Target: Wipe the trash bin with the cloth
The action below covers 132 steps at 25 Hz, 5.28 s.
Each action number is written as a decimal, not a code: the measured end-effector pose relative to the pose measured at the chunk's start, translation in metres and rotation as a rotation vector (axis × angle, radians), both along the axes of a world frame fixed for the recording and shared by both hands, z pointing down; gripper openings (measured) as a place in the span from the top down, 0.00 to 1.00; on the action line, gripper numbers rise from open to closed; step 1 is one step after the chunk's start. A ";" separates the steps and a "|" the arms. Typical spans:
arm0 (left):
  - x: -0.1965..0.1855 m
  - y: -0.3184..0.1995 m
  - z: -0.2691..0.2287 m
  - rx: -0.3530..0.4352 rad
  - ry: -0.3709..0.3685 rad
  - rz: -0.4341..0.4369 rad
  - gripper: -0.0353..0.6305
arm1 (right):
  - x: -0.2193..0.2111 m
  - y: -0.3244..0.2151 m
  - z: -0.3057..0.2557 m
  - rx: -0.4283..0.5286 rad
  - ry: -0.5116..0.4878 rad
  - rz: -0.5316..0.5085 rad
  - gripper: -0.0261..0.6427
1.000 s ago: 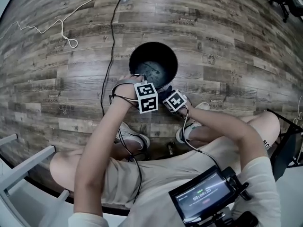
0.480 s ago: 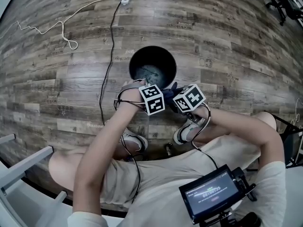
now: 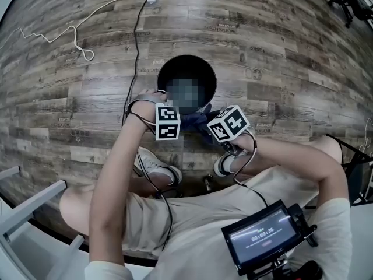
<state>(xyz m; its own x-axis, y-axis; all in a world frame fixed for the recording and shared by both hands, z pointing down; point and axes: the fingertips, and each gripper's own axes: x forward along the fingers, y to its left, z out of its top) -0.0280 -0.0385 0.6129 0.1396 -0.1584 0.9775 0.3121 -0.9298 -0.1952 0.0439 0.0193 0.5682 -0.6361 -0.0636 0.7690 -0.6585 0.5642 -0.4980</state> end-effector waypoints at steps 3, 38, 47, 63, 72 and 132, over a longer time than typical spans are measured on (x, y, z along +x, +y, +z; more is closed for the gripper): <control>-0.001 -0.001 0.003 0.009 0.016 0.013 0.76 | -0.005 -0.004 0.006 0.025 0.010 -0.008 0.85; 0.005 -0.013 0.007 -0.055 0.064 -0.108 0.76 | 0.002 -0.004 0.188 0.035 0.254 -0.074 0.85; 0.026 -0.001 -0.002 -0.101 0.056 -0.383 0.77 | 0.022 0.004 0.085 0.095 0.150 -0.113 0.85; 0.018 0.015 -0.018 -0.221 0.147 -0.165 0.82 | -0.007 -0.017 0.017 0.135 0.041 -0.034 0.85; 0.017 0.014 -0.008 -0.213 0.159 -0.117 0.82 | -0.006 -0.025 0.105 0.129 0.143 -0.042 0.85; 0.035 0.021 -0.020 -0.290 0.257 -0.213 0.84 | -0.012 -0.026 0.175 0.102 0.188 0.153 0.85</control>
<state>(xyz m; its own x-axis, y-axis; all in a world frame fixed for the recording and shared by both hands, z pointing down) 0.0073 -0.0174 0.5925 0.3781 0.0660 0.9234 0.0833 -0.9958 0.0370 0.0319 -0.0069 0.7435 -0.4592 -0.2315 0.8576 -0.8157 0.4922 -0.3039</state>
